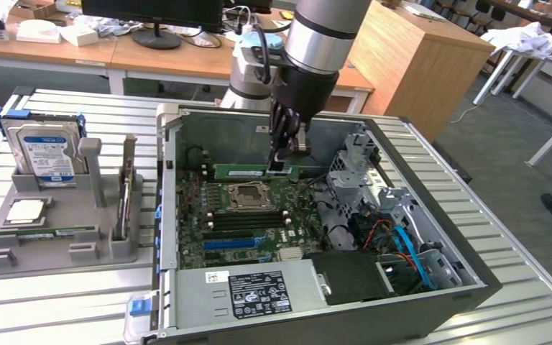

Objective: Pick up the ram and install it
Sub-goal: 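Pick up the ram and move it above insertion slot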

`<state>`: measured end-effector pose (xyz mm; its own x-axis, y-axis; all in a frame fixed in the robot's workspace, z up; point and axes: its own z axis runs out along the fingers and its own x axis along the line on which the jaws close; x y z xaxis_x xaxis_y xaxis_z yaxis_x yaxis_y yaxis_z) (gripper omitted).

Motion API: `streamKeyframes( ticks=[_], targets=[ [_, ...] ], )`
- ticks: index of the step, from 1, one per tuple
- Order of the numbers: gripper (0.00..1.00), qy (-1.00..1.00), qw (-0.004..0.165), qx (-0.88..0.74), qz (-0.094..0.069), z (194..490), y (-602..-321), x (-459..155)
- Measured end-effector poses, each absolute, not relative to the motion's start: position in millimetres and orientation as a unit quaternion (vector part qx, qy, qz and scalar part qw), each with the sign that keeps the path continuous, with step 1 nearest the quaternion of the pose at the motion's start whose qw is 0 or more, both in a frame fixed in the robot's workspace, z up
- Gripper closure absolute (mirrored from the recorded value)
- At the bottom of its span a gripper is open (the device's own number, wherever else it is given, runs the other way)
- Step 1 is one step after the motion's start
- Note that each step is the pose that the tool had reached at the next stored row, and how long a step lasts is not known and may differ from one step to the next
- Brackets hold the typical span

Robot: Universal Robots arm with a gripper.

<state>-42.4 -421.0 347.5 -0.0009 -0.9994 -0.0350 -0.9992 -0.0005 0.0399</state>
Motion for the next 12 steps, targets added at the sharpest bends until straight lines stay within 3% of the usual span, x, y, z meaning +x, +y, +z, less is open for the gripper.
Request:
streamKeyframes(
  ticks=[12],
  targets=[
    [0.89, -0.707, 0.002, 0.707, -0.026, 346.0, -413.8, -38.9]
  ],
)
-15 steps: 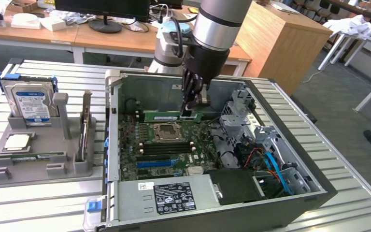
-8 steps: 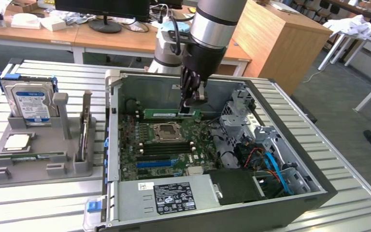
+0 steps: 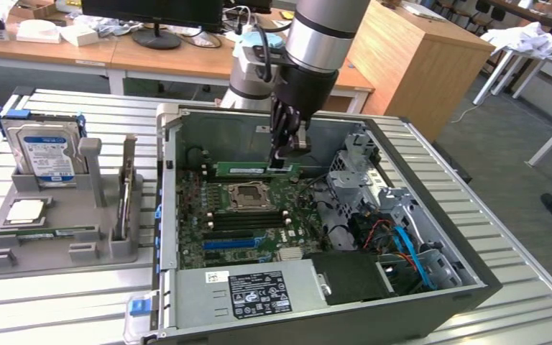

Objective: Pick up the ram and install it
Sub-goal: 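Pick up the ram and move it above insertion slot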

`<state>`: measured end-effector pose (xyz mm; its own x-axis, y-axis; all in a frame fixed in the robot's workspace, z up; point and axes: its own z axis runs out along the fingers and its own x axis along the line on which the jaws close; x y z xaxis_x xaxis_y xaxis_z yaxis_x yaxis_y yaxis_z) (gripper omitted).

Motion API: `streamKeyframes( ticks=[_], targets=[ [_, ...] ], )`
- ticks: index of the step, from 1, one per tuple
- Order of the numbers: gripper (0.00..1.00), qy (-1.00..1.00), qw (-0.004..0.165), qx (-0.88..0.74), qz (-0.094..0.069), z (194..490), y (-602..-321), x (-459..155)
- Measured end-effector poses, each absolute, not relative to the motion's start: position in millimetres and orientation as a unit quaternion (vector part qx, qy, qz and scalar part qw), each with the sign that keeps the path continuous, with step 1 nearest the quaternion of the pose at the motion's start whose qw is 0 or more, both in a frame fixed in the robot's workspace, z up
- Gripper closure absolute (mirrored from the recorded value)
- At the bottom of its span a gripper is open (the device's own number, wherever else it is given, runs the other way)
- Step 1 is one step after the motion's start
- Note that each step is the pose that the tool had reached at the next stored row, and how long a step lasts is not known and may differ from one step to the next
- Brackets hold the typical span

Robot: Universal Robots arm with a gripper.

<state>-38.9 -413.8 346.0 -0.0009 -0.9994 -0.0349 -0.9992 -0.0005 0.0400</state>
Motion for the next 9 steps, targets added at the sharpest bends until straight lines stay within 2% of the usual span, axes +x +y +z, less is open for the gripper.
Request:
streamKeyframes(
  ticks=[9],
  targets=[
    [0.89, -0.707, 0.002, 0.707, -0.027, 345.8, -413.8, -29.3]
  ],
)
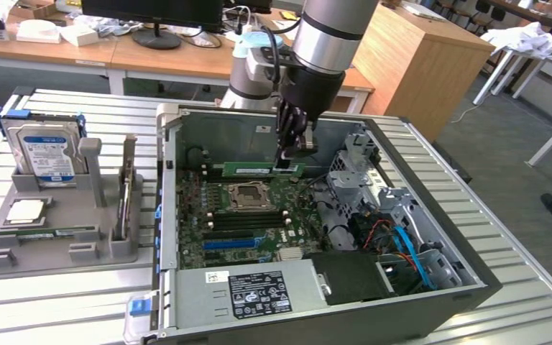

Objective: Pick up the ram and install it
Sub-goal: 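Pick up the ram and move it above insertion slot, then insert the ram into the slot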

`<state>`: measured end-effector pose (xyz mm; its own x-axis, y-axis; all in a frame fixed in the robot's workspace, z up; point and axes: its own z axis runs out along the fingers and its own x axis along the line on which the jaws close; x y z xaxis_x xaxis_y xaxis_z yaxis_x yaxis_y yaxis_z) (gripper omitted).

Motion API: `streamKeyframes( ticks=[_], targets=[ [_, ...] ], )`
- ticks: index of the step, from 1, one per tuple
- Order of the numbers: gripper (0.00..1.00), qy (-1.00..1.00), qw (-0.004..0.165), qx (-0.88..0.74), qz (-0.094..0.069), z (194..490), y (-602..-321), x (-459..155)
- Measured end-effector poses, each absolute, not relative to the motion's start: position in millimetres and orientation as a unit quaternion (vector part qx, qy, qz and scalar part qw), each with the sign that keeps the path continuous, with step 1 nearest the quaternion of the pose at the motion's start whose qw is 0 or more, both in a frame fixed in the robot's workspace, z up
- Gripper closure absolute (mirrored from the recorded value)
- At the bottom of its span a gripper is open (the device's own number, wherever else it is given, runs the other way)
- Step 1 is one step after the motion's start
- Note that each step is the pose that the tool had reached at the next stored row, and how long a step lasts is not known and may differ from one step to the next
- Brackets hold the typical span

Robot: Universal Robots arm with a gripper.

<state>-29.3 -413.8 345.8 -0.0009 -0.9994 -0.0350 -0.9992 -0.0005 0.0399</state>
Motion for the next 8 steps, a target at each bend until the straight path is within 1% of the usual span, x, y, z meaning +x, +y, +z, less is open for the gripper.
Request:
streamKeyframes(
  ticks=[8],
  targets=[
    [0.89, -0.707, 0.002, 0.707, -0.027, 345.8, -413.8, -29.3]
  ],
)
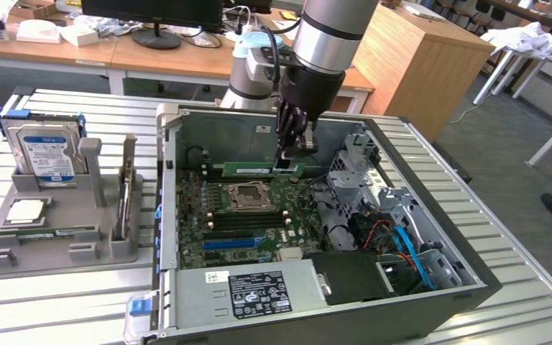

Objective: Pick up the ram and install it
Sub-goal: 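Insert the ram into the slot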

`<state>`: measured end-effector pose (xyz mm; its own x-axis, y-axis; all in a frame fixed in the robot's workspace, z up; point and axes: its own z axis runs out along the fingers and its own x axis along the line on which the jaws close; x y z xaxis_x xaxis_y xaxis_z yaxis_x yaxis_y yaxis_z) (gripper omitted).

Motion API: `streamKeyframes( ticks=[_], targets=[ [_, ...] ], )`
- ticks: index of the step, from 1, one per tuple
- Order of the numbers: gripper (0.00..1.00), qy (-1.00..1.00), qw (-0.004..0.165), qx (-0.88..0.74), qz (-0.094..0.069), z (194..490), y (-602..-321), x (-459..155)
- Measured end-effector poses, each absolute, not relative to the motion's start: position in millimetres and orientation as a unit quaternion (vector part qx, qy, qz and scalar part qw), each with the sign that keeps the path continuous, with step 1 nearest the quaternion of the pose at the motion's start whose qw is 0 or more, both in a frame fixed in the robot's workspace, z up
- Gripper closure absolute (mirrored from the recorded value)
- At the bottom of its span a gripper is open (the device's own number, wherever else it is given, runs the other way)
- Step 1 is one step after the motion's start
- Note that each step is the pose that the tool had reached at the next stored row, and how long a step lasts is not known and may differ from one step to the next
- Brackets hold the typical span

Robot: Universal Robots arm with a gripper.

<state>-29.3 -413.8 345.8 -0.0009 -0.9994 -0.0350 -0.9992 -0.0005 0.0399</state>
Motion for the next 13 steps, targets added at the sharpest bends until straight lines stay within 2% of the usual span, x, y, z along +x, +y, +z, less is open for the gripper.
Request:
streamKeyframes(
  ticks=[13],
  targets=[
    [0.89, -0.707, 0.001, 0.707, -0.026, 338.7, -413.8, -29.2]
  ],
)
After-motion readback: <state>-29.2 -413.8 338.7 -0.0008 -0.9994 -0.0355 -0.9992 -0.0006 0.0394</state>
